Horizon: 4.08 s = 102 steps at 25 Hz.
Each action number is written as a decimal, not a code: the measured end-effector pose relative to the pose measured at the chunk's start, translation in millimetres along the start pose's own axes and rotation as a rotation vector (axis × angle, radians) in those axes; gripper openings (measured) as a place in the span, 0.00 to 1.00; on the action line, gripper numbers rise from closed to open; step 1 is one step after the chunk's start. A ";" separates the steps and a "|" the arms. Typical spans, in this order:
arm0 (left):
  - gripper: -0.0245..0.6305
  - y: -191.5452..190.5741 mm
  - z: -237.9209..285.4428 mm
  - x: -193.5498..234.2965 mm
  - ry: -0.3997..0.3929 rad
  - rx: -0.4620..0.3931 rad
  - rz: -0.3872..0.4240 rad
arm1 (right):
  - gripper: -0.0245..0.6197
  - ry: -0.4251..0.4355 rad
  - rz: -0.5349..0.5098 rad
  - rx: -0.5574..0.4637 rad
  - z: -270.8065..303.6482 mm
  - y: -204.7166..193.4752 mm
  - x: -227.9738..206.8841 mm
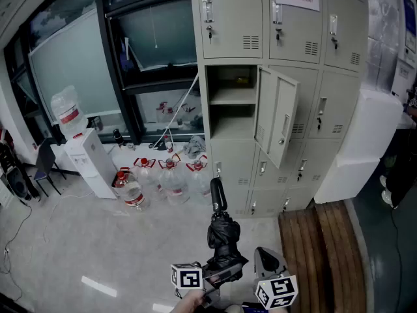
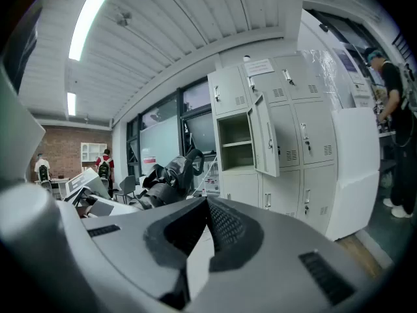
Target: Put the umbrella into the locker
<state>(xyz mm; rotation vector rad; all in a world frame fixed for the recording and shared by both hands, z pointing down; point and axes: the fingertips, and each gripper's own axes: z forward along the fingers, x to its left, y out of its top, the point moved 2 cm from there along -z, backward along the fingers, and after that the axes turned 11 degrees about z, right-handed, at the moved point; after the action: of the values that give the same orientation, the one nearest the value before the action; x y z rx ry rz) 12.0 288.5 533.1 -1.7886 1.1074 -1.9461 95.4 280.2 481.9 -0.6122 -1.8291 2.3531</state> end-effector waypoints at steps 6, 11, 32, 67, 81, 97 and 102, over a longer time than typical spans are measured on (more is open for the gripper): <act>0.45 -0.5 2.3 3.5 0.010 -0.006 -0.004 | 0.04 -0.019 -0.019 -0.015 -9.5 0.9 -5.3; 0.45 4.0 8.7 6.3 0.018 -0.011 -0.001 | 0.04 -0.020 0.017 -0.011 -10.7 0.9 -13.6; 0.45 97.1 84.0 124.1 -0.012 0.026 -0.052 | 0.04 -0.011 0.021 0.038 142.8 28.1 -84.8; 0.45 296.7 210.3 311.4 -0.143 0.173 -0.137 | 0.04 -0.119 0.053 0.059 415.2 113.9 -173.7; 0.45 328.2 234.2 340.7 -0.138 0.144 -0.162 | 0.04 -0.112 0.067 0.061 448.2 119.3 -199.2; 0.45 351.1 261.2 366.8 -0.172 0.113 -0.226 | 0.04 -0.114 0.073 0.092 477.2 117.1 -216.6; 0.45 355.6 267.7 370.7 -0.196 0.095 -0.293 | 0.04 -0.111 0.072 0.098 483.7 116.2 -217.8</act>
<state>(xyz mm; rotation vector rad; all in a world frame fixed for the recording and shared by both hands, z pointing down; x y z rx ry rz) 86.9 -285.8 543.5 -2.1322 0.7114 -1.8854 134.8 -259.9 522.4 -0.5558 -1.7488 2.5544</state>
